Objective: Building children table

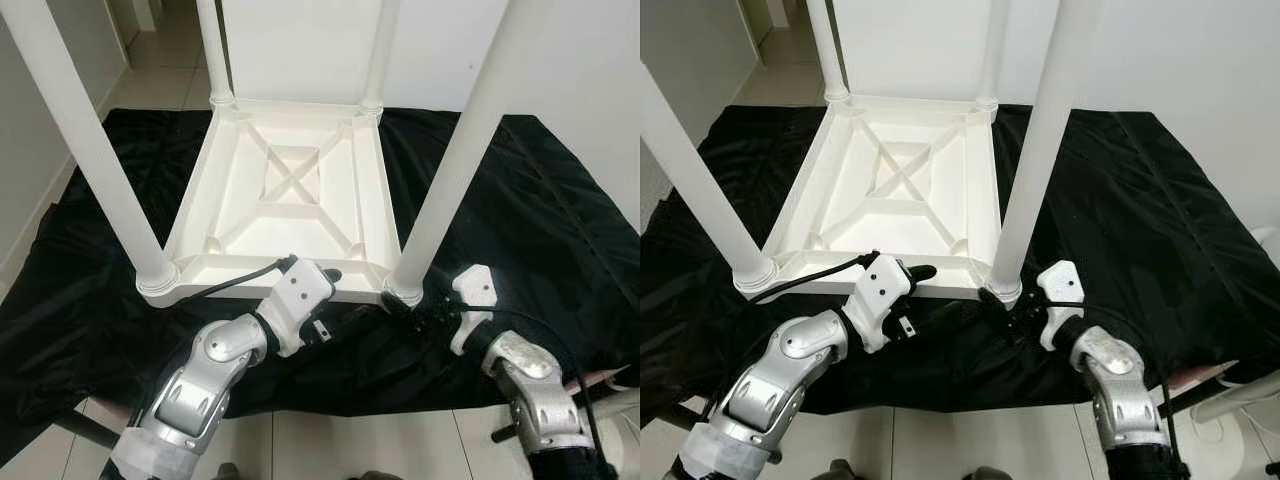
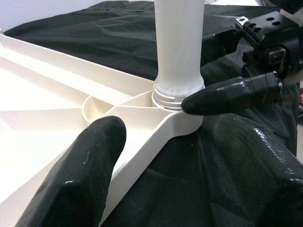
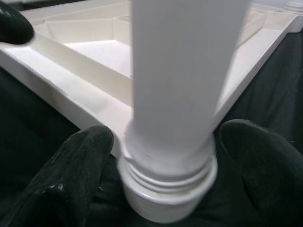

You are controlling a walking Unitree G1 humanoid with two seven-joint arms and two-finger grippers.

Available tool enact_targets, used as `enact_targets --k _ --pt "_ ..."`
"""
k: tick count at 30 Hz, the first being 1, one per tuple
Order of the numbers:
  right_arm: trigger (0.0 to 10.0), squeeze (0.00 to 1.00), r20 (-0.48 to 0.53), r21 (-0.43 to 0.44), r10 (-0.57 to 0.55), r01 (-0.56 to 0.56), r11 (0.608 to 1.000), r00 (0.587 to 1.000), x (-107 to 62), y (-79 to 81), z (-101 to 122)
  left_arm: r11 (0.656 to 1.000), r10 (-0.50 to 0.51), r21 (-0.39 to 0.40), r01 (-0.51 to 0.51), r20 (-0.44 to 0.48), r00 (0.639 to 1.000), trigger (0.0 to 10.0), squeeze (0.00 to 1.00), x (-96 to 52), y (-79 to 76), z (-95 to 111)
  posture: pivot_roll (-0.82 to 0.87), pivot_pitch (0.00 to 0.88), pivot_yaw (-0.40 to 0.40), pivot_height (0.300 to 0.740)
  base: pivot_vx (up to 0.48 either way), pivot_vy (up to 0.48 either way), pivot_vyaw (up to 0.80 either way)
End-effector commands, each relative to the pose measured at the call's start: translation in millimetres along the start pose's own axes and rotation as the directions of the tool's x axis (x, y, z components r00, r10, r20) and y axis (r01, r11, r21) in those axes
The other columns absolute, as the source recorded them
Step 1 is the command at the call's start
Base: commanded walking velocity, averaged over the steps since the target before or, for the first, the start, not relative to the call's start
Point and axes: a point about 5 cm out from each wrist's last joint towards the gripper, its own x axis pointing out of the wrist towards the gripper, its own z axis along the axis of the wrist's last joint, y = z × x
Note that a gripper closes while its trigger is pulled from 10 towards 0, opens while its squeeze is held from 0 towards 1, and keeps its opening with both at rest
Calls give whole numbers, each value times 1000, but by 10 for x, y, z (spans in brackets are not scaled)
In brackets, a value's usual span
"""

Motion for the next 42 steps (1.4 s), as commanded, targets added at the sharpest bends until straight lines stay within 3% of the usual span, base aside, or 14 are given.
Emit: enact_targets --k 1,6,12,13,17,25,27,31,34,36,39,41,42 --pt "10000 0 5 -32 46 -46 998 999 64 -74 26 1000 2 3 -2 2 1000 10000 0 21 23 5 -35 0 4 740 0 0 0" --pt "10000 0 -13 -75 110 -110 991 994 279 -194 79 1000 6 14 -6 14 1000 10000 0 57 50 42 -27 0 7 740 0 0 0" --pt "10000 0 -17 -88 150 -151 985 989 362 -190 97 1000 7 14 -8 16 1000 10000 0 62 53 49 -23 0 7 740 0 0 0" --pt "0 0 -27 -91 187 -189 978 982 403 -162 80 1000 11 18 -11 18 1000 10000 0 67 60 54 -10 0 -4 740 0 0 0" --pt "0 0 -45 -74 253 -256 964 966 426 -93 6 999 24 22 -25 25 999 10000 0 77 77 68 -4 0 -9 740 0 0 0" --pt "0 0 -35 -63 239 -241 969 970 377 -112 -31 999 28 16 -29 28 999 10000 0 80 69 70 -8 0 -9 740 0 0 0" --pt "10000 0 -1 -12 163 -163 987 987 328 -167 -25 1000 18 19 -19 22 1000 10000 0 71 56 59 -12 0 -4 740 0 0 0" --pt "10000 0 18 20 117 -118 993 993 312 -177 -16 1000 12 24 -12 19 1000 10000 0 66 53 55 -12 0 -3 740 0 0 0" --pt "10000 0 16 94 -160 158 983 987 311 -114 -43 999 3 33 -3 15 1000 10000 0 60 71 55 -21 0 9 740 0 0 0" --pt "10000 0 16 94 -160 158 983 987 311 -114 -43 999 3 33 -3 15 1000 10000 0 60 71 55 -21 0 9 740 0 0 0" --pt "10000 0 -17 128 -292 292 948 956 314 -52 -93 999 -1 35 1 17 1000 10000 0 76 79 61 -31 0 20 740 0 0 0" --pt "10000 0 -17 128 -292 292 948 956 314 -52 -93 999 -1 35 1 17 1000 10000 0 76 79 61 -31 0 20 740 0 0 0" --pt "10000 0 -59 162 -395 399 902 917 323 7 -150 999 -7 35 6 19 1000 10000 0 93 78 68 -37 0 27 740 0 0 0"
